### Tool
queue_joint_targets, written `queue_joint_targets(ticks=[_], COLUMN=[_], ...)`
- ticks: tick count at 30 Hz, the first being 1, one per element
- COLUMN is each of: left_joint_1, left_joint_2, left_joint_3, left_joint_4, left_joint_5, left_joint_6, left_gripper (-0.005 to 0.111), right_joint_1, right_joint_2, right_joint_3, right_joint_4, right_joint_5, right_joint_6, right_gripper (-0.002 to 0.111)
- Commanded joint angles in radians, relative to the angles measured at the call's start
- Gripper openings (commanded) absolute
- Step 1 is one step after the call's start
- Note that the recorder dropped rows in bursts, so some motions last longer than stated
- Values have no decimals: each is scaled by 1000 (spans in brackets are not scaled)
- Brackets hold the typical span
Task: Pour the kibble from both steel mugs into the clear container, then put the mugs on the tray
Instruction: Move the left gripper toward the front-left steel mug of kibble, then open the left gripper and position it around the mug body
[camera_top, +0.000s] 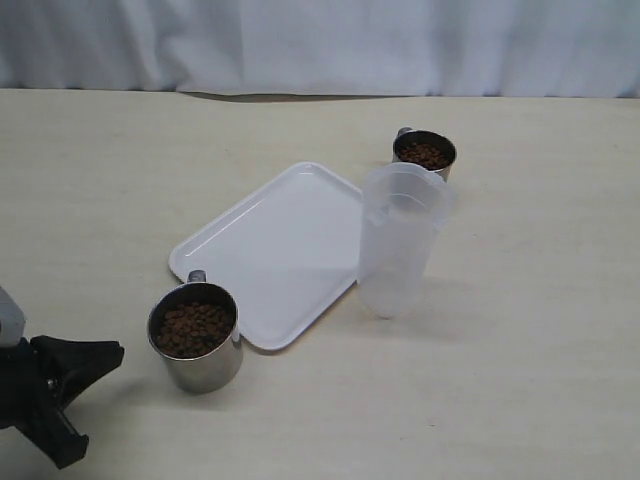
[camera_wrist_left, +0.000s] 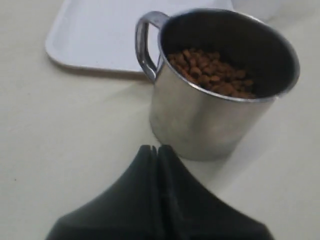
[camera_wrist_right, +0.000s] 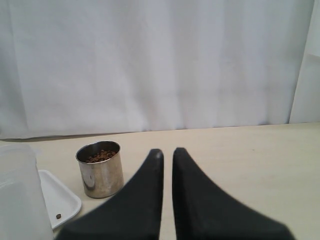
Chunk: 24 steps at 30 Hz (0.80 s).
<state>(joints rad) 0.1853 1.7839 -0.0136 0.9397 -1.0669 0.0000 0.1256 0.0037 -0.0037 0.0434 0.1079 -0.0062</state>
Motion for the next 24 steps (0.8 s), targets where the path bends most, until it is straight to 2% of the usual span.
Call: queue_joint_targets(ticks=[1, 7, 12, 14, 15, 18, 20, 24], left_joint_1=[1, -1, -1, -1, -1, -1, -1, -1], left_joint_2=[1, 1, 1, 1, 1, 1, 1, 1], left_joint_3=[-1, -1, -1, -1, -1, -1, -1, -1], left_joint_4=[16, 125, 113, 113, 111, 49, 66, 95], left_joint_5=[61, -70, -53, -70, -78, -116, -154, -154], left_joint_6=[-6, 0, 22, 22, 22, -9, -9, -9], left_gripper=[0, 0, 1, 11, 23, 48, 54, 54], right_joint_1=[-6, -6, -6, -6, -6, -6, -6, -6], right_joint_2=[-4, -4, -4, -4, -4, -4, -4, -4], right_joint_3=[4, 4, 4, 4, 4, 4, 4, 4], right_joint_4=[5, 5, 5, 5, 5, 5, 5, 5], right_joint_5=[1, 1, 1, 1, 1, 1, 1, 1], right_joint_6=[-3, -3, -3, -3, -3, -3, -3, -3], right_gripper=[5, 5, 5, 5, 5, 5, 5, 5])
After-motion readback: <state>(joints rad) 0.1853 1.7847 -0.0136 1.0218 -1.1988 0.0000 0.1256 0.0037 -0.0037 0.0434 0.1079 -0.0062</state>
